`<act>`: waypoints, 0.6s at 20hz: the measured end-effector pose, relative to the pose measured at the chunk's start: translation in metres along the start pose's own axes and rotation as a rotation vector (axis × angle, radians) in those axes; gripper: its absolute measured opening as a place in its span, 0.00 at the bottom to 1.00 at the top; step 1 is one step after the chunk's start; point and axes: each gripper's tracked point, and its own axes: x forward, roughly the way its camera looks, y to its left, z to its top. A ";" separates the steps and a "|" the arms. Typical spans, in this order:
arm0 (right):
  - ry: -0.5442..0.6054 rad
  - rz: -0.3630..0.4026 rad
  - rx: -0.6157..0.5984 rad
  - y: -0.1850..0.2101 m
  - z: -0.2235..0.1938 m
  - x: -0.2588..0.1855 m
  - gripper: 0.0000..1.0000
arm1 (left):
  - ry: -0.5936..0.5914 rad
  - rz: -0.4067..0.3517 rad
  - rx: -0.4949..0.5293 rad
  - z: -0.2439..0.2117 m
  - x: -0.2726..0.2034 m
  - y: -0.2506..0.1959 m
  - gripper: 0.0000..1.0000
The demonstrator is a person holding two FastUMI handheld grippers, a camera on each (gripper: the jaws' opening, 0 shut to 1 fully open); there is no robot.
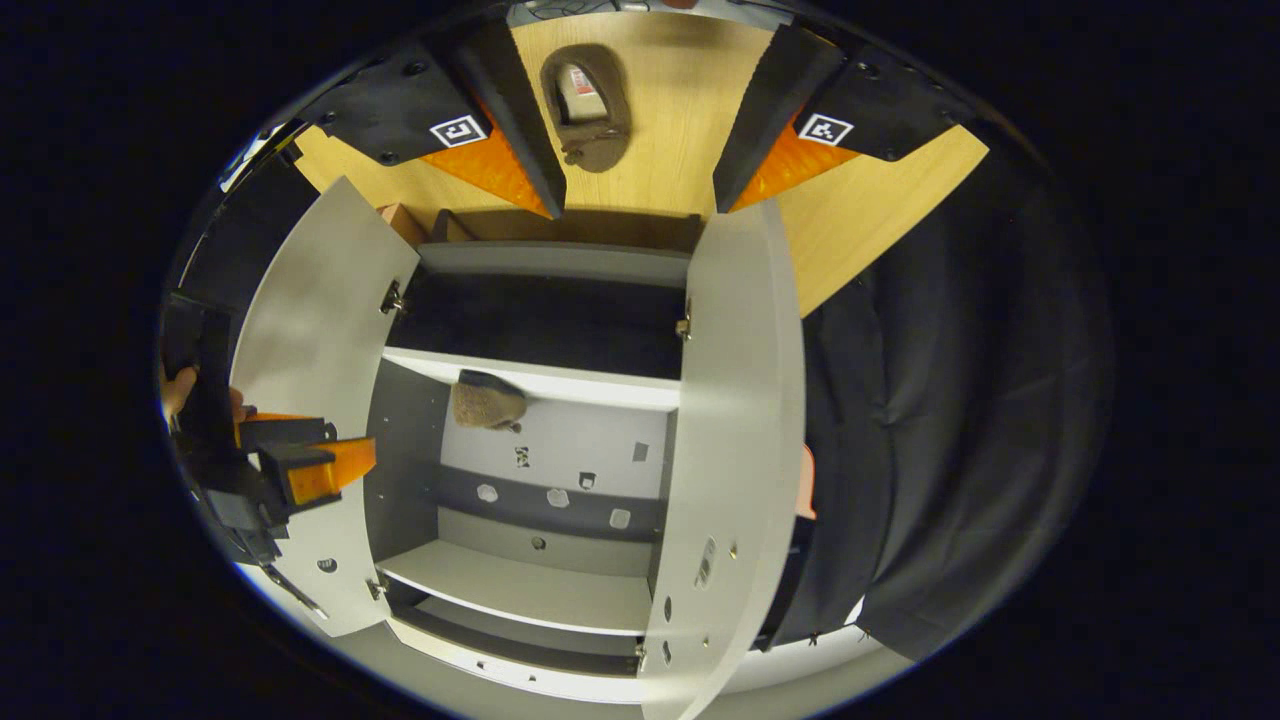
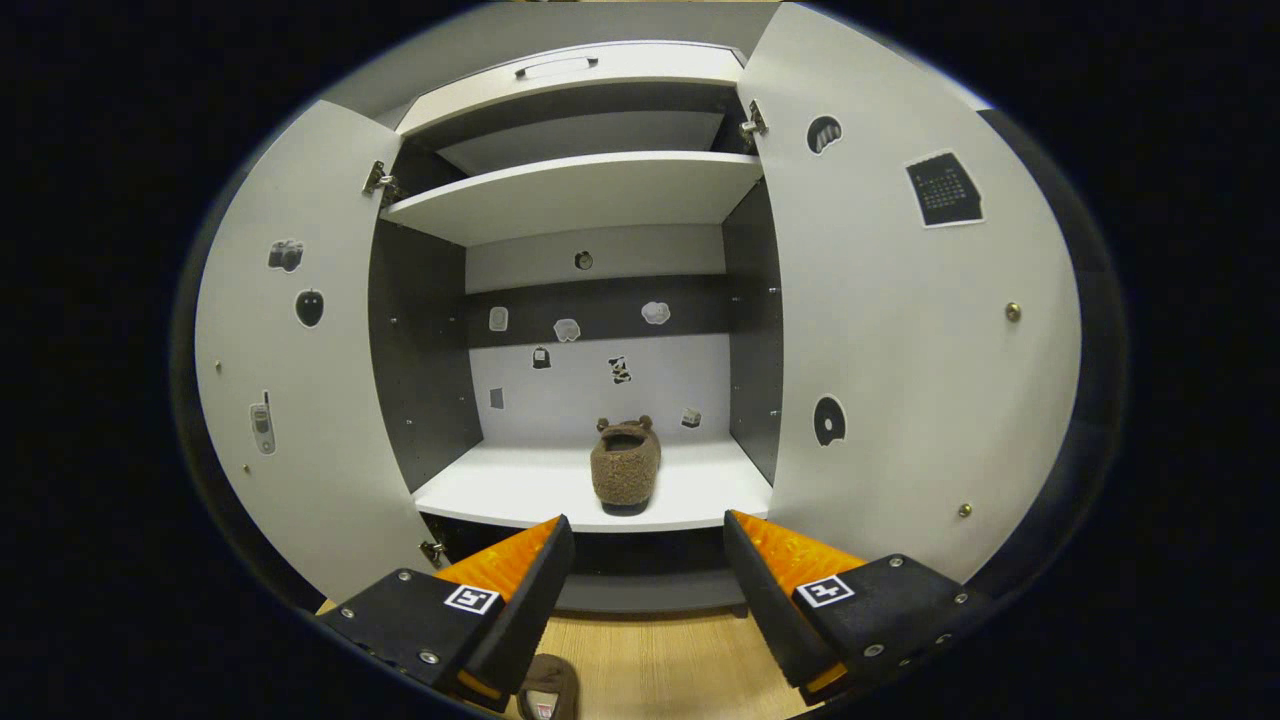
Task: Grab one shoe with the right hand and put it into the shoe cabinet, grab the other shoe with the left hand and put it into the shoe cabinet; then close the right door with the right hand and the left door with the left hand.
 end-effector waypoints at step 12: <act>-0.049 0.002 0.027 -0.031 0.009 -0.061 0.92 | 0.399 0.019 0.001 -0.182 0.073 -0.007 0.98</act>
